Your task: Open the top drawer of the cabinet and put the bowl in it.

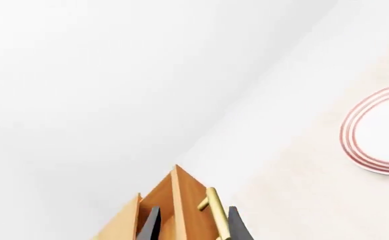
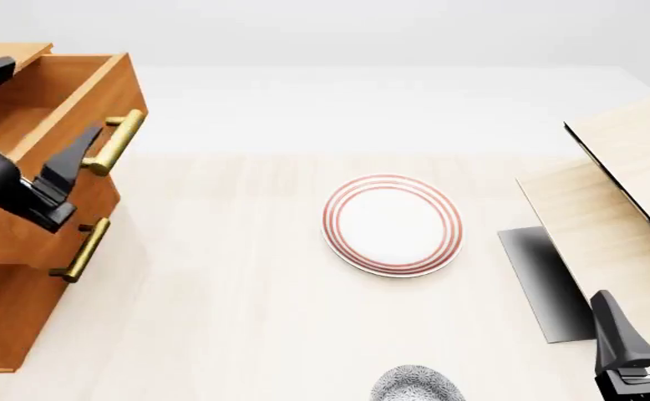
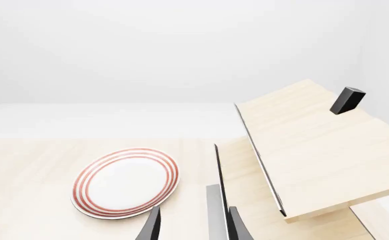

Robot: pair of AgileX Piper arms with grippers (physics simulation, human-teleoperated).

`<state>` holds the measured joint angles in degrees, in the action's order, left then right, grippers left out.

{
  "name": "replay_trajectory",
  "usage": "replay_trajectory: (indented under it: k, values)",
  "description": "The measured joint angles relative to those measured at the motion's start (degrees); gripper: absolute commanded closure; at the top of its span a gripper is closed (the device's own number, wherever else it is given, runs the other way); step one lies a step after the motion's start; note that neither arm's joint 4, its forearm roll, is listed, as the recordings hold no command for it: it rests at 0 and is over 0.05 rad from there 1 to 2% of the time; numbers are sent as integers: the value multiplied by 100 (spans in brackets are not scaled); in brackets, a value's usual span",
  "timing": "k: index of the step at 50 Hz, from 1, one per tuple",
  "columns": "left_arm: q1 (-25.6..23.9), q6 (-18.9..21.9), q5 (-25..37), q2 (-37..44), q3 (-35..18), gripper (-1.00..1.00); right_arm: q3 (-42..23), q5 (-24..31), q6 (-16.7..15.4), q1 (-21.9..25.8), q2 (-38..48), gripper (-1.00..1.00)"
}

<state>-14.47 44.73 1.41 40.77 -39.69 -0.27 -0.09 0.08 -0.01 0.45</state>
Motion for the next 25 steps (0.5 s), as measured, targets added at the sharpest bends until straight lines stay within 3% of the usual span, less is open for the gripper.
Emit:
replay_trajectory:
  k: [14, 25]
  values:
    - [495, -1911, 1849, 473, -1286, -100, 0, 0, 0, 0, 0, -100]
    - [834, -2869, 3034, 1026, -2277, -100, 0, 0, 0, 0, 0, -100]
